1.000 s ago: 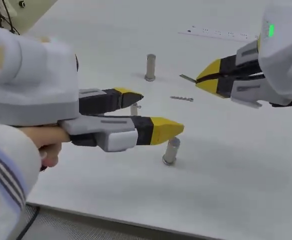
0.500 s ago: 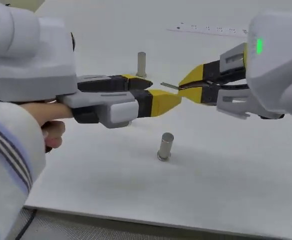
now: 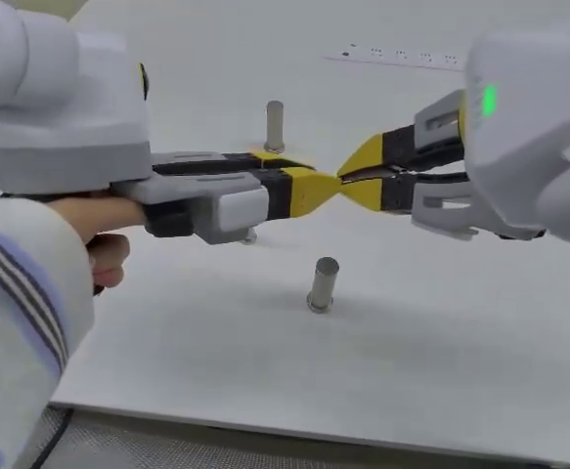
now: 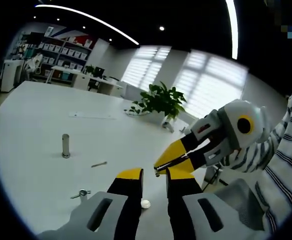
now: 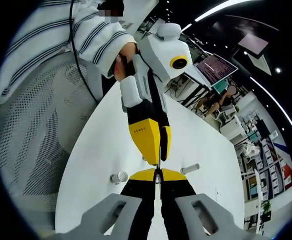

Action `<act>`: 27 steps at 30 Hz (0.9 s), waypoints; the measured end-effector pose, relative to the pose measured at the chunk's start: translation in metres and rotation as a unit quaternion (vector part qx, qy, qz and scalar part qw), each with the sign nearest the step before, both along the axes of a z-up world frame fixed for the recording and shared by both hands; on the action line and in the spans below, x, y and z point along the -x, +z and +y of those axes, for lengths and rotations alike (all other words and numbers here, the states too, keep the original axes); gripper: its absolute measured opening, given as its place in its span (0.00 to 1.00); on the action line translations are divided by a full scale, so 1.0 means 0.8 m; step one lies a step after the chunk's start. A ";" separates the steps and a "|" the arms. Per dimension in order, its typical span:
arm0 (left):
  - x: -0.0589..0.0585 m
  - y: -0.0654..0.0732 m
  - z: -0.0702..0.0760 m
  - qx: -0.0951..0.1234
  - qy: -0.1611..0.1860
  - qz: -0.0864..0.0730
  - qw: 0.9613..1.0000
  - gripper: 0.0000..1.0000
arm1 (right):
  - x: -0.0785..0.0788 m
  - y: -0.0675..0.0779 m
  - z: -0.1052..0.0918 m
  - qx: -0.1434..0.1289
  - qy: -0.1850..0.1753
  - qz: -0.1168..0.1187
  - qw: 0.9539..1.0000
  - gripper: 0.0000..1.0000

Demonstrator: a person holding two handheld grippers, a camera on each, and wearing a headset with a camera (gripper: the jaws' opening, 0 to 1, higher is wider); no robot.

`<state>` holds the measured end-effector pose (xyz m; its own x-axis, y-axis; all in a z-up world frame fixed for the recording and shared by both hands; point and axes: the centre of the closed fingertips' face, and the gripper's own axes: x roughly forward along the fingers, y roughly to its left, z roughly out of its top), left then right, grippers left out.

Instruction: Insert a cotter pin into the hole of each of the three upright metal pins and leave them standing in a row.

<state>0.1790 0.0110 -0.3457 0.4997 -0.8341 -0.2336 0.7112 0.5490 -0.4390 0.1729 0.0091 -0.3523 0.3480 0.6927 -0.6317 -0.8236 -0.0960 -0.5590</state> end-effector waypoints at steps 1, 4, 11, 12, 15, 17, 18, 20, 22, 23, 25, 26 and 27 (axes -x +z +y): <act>-0.001 -0.001 0.001 -0.001 0.001 -0.001 1.000 0.14 | 0.000 0.000 0.000 0.000 0.000 0.000 1.000 0.00; -0.003 -0.001 0.003 -0.003 0.003 -0.003 1.000 0.11 | 0.001 0.001 0.002 0.002 0.002 -0.002 1.000 0.00; -0.002 -0.003 0.006 -0.007 0.003 -0.005 1.000 0.07 | 0.002 0.002 0.004 0.007 0.010 -0.008 1.000 0.00; -0.002 -0.002 0.006 -0.007 0.002 -0.006 1.000 0.07 | 0.002 0.002 0.005 0.007 0.011 -0.009 1.000 0.00; 0.000 -0.002 0.007 -0.008 0.000 -0.008 1.000 0.06 | 0.002 0.002 0.008 0.008 0.013 -0.011 1.000 0.00; 0.001 -0.003 0.007 -0.013 -0.002 -0.009 1.000 0.06 | 0.003 0.003 0.008 0.009 0.014 -0.012 1.000 0.00; 0.003 -0.004 0.007 -0.015 -0.006 -0.008 1.000 0.05 | 0.004 0.002 0.008 0.009 0.014 -0.012 1.000 0.00; 0.005 -0.004 0.006 -0.015 -0.010 -0.010 1.000 0.02 | 0.004 0.001 0.009 0.011 0.015 -0.013 1.000 0.00; 0.006 -0.003 0.005 -0.016 -0.012 -0.012 1.000 0.00 | 0.004 0.001 0.009 0.013 0.015 -0.013 1.000 0.00; 0.007 -0.003 0.004 -0.015 -0.013 -0.012 1.000 0.00 | 0.004 0.000 0.009 0.013 0.015 -0.012 1.000 0.00; 0.006 -0.003 0.004 -0.015 -0.011 -0.012 1.000 0.00 | 0.004 0.000 0.009 0.012 0.014 -0.010 1.000 0.00; 0.007 -0.002 0.003 -0.012 -0.010 -0.011 1.000 0.00 | 0.004 0.000 0.009 0.012 0.014 -0.011 1.000 0.00; 0.006 0.000 0.003 -0.009 -0.010 -0.011 1.000 0.00 | 0.005 0.001 0.009 0.012 0.014 -0.011 1.000 0.00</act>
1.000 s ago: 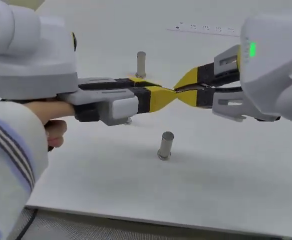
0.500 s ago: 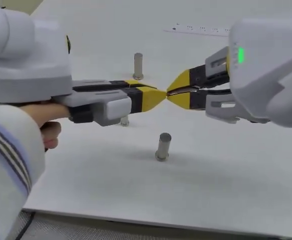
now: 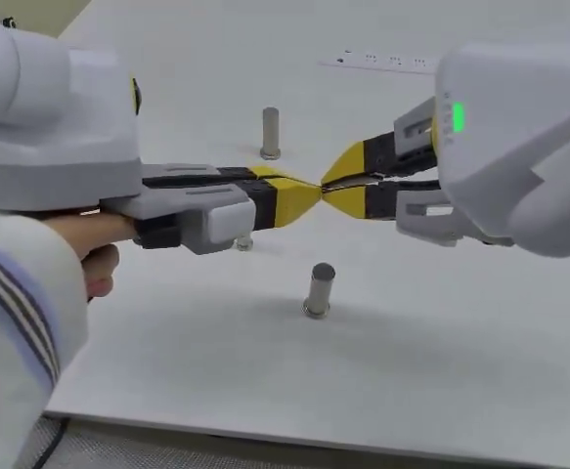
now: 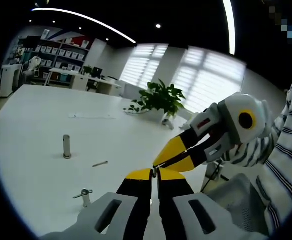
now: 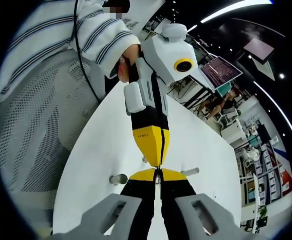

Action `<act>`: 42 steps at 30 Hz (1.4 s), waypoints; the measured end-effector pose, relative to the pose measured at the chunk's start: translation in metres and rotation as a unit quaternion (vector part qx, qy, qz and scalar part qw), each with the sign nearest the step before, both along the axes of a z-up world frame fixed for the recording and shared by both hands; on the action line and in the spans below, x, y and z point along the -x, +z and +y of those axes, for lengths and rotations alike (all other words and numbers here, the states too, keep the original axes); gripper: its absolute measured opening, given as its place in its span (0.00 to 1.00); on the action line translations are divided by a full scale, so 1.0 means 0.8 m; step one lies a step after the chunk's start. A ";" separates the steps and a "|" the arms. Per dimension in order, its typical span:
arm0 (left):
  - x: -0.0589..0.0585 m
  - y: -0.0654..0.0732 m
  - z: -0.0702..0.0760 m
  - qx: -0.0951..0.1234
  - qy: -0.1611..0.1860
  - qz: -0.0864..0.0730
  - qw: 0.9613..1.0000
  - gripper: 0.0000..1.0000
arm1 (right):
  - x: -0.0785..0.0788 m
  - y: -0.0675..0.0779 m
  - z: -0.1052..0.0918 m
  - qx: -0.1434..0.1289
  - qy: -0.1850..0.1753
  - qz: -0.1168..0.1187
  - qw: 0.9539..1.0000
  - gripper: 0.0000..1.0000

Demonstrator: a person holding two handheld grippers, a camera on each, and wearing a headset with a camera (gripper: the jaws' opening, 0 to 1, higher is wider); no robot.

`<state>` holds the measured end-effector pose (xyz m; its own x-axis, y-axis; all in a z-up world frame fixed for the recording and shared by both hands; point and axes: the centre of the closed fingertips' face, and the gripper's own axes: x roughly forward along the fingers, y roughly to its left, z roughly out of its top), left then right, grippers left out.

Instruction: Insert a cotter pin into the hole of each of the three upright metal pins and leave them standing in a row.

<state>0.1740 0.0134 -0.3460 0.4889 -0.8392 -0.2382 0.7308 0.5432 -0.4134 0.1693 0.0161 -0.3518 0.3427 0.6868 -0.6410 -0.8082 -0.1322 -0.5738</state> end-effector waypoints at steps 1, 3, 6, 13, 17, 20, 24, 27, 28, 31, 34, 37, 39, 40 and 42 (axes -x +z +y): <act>-0.001 0.001 0.000 0.003 0.001 0.000 1.000 0.00 | 0.000 0.000 0.000 0.000 0.000 0.001 1.000 0.00; -0.002 0.003 0.001 0.007 0.002 0.002 1.000 0.00 | 0.000 0.000 0.000 -0.001 -0.002 0.000 1.000 0.00; -0.001 0.003 0.000 0.008 0.000 0.003 1.000 0.00 | 0.001 0.000 -0.001 -0.003 -0.003 0.002 1.000 0.00; 0.001 -0.001 -0.001 0.000 -0.005 0.004 1.000 0.00 | 0.003 -0.001 -0.002 0.000 -0.003 0.002 1.000 0.00; 0.003 -0.005 0.000 -0.008 -0.008 0.006 1.000 0.00 | 0.006 -0.004 -0.001 0.003 -0.001 0.004 1.000 0.00; 0.003 -0.006 0.000 -0.009 -0.008 0.005 1.000 0.00 | 0.006 -0.006 -0.002 0.004 -0.002 0.005 1.000 0.00; 0.002 -0.006 -0.001 -0.006 -0.003 0.009 1.000 0.00 | 0.005 -0.006 -0.003 0.002 -0.005 0.005 1.000 0.00; 0.002 -0.006 -0.002 -0.008 -0.004 0.009 1.000 0.00 | 0.006 -0.006 -0.003 0.002 -0.006 0.006 1.000 0.00; 0.002 -0.007 -0.002 -0.010 -0.005 0.010 1.000 0.00 | 0.006 -0.006 -0.004 0.001 -0.007 0.007 1.000 0.00; 0.006 -0.008 -0.007 -0.020 -0.003 0.016 1.000 0.00 | 0.006 -0.009 -0.004 0.002 -0.010 0.009 1.000 0.00; 0.009 -0.009 -0.008 -0.027 -0.007 0.011 1.000 0.00 | 0.007 -0.010 -0.005 -0.001 -0.012 0.013 1.000 0.00; 0.012 -0.009 -0.007 -0.024 -0.007 0.019 1.000 0.00 | 0.009 -0.010 -0.005 -0.014 -0.016 0.030 0.999 0.00; 0.013 -0.005 -0.007 -0.021 -0.006 0.012 1.000 0.00 | 0.004 -0.012 -0.011 -0.015 -0.036 0.037 0.999 0.00; 0.014 -0.002 -0.007 -0.017 -0.008 0.011 1.000 0.00 | 0.001 -0.013 -0.013 -0.015 -0.040 0.034 0.999 0.02; 0.015 0.001 -0.007 -0.015 -0.009 0.008 1.000 0.00 | -0.001 -0.015 -0.017 -0.019 -0.050 0.042 0.998 0.08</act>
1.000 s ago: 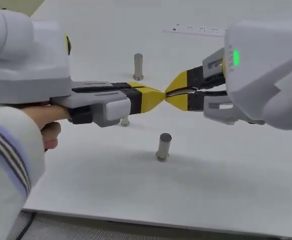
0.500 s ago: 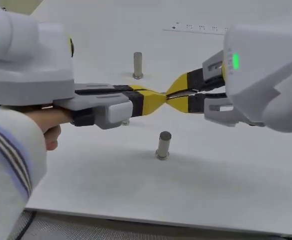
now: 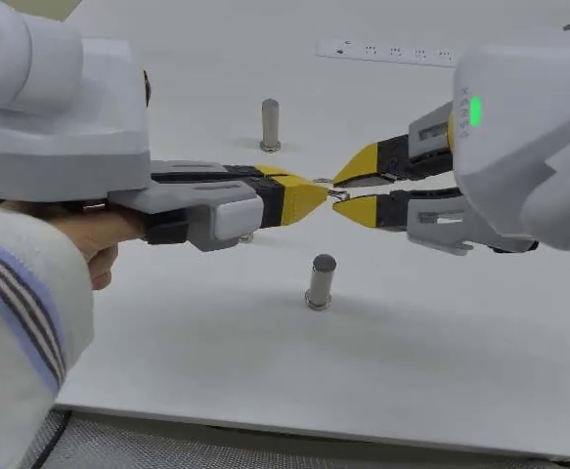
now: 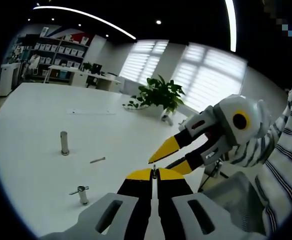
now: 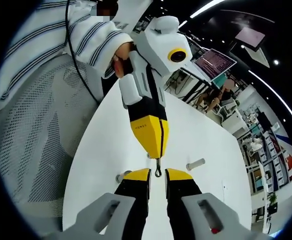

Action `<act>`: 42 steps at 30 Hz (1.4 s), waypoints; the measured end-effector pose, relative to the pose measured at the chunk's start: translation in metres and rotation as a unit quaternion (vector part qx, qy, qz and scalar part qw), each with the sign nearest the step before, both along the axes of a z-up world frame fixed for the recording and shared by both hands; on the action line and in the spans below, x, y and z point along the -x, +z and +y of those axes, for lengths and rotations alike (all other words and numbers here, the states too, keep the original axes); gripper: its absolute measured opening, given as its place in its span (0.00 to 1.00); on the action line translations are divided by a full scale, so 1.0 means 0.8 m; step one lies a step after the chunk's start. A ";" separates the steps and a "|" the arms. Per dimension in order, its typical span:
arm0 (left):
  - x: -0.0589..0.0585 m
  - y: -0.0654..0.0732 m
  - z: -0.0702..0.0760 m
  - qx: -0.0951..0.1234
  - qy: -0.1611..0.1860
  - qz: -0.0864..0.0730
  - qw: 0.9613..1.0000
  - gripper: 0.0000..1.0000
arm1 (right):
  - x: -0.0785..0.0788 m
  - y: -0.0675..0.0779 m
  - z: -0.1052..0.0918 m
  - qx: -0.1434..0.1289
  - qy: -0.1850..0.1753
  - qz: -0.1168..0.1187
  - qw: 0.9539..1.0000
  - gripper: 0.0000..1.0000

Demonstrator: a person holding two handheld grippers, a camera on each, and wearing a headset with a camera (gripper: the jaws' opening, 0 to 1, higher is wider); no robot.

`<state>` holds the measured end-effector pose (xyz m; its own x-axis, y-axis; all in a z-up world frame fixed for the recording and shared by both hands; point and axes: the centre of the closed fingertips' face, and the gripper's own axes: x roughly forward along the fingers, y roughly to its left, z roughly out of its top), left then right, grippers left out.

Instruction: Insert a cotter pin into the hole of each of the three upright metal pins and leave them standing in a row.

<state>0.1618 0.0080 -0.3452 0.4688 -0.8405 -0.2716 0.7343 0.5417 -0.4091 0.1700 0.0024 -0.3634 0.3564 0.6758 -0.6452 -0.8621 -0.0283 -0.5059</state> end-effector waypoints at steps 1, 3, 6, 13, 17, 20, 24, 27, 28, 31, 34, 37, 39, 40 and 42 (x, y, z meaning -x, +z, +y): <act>0.001 0.001 0.000 0.000 -0.002 -0.004 1.000 0.00 | 0.000 0.000 -0.002 -0.007 -0.005 0.010 1.000 0.08; 0.004 0.003 0.000 -0.003 -0.008 -0.012 1.000 0.00 | 0.001 -0.002 -0.005 -0.012 -0.012 0.021 1.000 0.09; 0.008 0.005 -0.001 -0.005 -0.025 -0.028 0.999 0.00 | 0.002 -0.007 -0.010 -0.011 -0.016 0.037 0.999 0.10; 0.017 0.012 -0.010 -0.018 -0.070 -0.089 0.993 0.00 | 0.014 -0.014 -0.008 -0.045 -0.027 0.107 0.993 0.15; 0.021 0.009 -0.012 -0.032 -0.090 -0.113 0.989 0.00 | 0.015 -0.013 -0.008 -0.068 -0.034 0.139 0.987 0.14; 0.024 0.007 -0.013 -0.039 -0.102 -0.117 0.987 0.00 | 0.015 -0.012 -0.008 -0.078 -0.039 0.150 0.985 0.12; 0.027 0.003 -0.016 -0.053 -0.114 -0.125 0.984 0.00 | 0.016 -0.016 -0.010 -0.077 -0.036 0.160 0.983 0.09; 0.029 0.000 -0.017 -0.060 -0.123 -0.125 0.983 0.00 | 0.024 -0.019 -0.008 -0.073 -0.032 0.166 0.983 0.08; 0.029 -0.002 -0.018 -0.065 -0.128 -0.128 0.981 0.00 | 0.028 -0.020 -0.007 -0.070 -0.030 0.170 0.983 0.07; 0.031 -0.009 -0.021 -0.080 -0.142 -0.136 0.977 0.00 | 0.034 -0.025 -0.009 -0.064 -0.026 0.176 0.982 0.04; 0.034 -0.012 -0.024 -0.092 -0.152 -0.142 0.974 0.00 | 0.039 -0.026 -0.010 -0.065 -0.023 0.191 0.979 0.03; 0.038 -0.016 -0.025 -0.100 -0.164 -0.139 0.971 0.00 | 0.047 -0.023 -0.009 -0.080 -0.021 0.223 0.971 0.03; 0.040 -0.018 -0.030 -0.109 -0.170 -0.145 0.968 0.00 | 0.049 -0.025 -0.010 -0.073 -0.015 0.225 0.971 0.01; 0.043 -0.018 -0.033 -0.111 -0.174 -0.150 0.967 0.00 | 0.051 -0.026 -0.011 -0.067 -0.011 0.226 0.972 0.00; 0.042 -0.019 -0.031 -0.114 -0.179 -0.153 0.965 0.00 | 0.053 -0.028 -0.012 -0.060 -0.006 0.226 0.972 0.00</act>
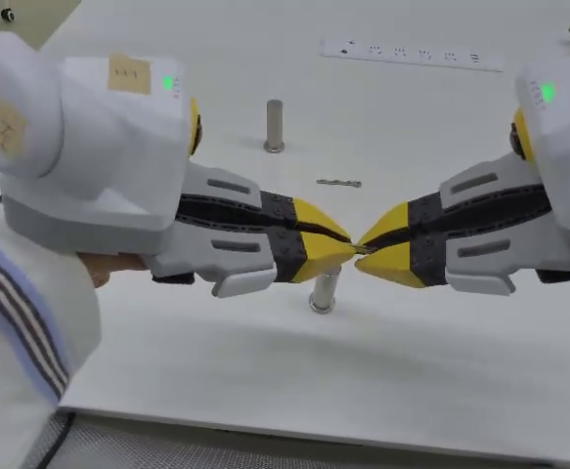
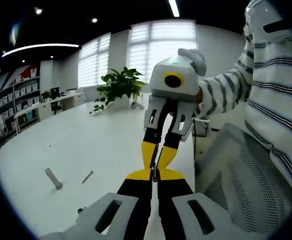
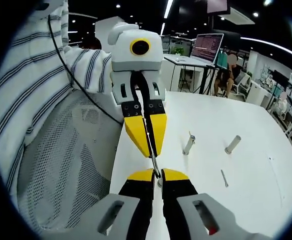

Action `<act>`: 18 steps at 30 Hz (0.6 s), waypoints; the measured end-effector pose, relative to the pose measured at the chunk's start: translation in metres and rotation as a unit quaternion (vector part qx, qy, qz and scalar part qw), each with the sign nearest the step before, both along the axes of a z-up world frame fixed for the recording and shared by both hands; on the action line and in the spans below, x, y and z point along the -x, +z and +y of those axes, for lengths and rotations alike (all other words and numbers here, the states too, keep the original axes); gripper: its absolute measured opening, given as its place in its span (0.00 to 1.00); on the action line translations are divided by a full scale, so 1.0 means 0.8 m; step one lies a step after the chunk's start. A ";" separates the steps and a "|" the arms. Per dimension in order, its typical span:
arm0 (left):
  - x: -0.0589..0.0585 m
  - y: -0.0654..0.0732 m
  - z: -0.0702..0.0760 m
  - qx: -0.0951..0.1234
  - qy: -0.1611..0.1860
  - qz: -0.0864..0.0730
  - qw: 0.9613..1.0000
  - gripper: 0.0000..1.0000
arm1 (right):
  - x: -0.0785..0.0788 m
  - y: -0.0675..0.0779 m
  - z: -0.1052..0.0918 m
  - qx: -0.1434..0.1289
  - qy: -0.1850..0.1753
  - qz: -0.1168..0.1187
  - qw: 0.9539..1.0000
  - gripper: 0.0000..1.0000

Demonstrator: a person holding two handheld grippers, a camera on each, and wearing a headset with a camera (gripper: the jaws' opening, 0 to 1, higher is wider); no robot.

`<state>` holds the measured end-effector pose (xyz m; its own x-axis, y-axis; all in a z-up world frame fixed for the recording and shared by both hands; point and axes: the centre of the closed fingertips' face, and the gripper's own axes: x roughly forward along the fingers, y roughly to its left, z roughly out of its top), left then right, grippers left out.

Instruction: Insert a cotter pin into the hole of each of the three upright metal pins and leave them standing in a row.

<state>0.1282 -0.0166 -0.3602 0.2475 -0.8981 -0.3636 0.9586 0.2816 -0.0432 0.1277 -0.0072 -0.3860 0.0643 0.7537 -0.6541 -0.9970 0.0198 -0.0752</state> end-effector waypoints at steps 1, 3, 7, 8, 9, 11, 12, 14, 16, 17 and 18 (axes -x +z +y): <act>0.000 0.000 0.000 -0.001 -0.002 -0.001 1.000 0.00 | 0.001 -0.001 0.000 0.001 0.001 0.004 1.000 0.00; 0.004 -0.001 -0.003 -0.007 -0.008 -0.008 1.000 0.00 | 0.002 -0.002 -0.001 0.002 0.001 0.010 1.000 0.00; 0.009 -0.003 -0.004 -0.017 -0.014 -0.009 1.000 0.00 | 0.006 -0.003 -0.002 0.004 0.005 0.015 1.000 0.00; 0.010 -0.004 -0.004 -0.020 -0.015 -0.009 1.000 0.00 | 0.008 -0.005 -0.002 0.007 0.008 0.017 1.000 0.00; 0.012 -0.007 -0.005 -0.026 -0.018 -0.011 0.999 0.00 | 0.008 -0.006 -0.003 0.009 0.010 0.017 1.000 0.00; 0.014 -0.013 -0.004 -0.037 -0.024 -0.013 0.999 0.00 | 0.011 -0.008 -0.004 0.014 0.016 0.019 1.000 0.00; 0.018 -0.013 -0.014 -0.044 -0.027 -0.015 0.999 0.00 | 0.012 -0.009 -0.005 0.015 0.017 0.020 1.000 0.00; 0.021 -0.017 -0.018 -0.053 -0.032 -0.017 0.998 0.00 | 0.014 -0.010 -0.006 0.016 0.020 0.020 0.999 0.00; 0.021 -0.019 -0.015 -0.057 -0.035 -0.019 0.998 0.00 | 0.016 -0.010 -0.007 0.018 0.023 0.020 0.999 0.00; 0.020 -0.019 -0.014 -0.058 -0.036 -0.019 0.998 0.00 | 0.016 -0.011 -0.008 0.019 0.025 0.018 0.999 0.00; 0.019 -0.021 -0.012 -0.060 -0.038 -0.020 0.997 0.00 | 0.016 -0.011 -0.009 0.019 0.026 0.016 0.999 0.00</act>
